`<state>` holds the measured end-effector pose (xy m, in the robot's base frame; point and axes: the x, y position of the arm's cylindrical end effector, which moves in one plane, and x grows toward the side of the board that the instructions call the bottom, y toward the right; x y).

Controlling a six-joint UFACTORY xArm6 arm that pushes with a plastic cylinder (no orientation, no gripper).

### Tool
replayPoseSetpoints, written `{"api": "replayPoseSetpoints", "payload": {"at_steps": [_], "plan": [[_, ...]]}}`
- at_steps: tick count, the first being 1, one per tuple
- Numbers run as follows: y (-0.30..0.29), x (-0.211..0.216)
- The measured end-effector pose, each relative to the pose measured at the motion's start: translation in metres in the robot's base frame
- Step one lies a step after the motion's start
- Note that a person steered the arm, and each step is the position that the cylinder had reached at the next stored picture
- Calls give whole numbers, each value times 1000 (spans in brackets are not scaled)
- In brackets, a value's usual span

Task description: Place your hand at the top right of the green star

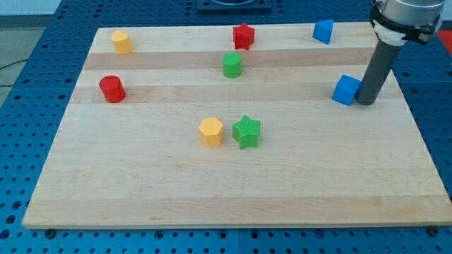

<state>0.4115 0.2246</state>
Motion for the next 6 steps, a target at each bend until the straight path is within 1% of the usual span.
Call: {"api": "replayPoseSetpoints", "payload": {"at_steps": [2, 3, 4, 6], "plan": [[-6, 72], [-58, 79], [-128, 79], [-204, 26]]}}
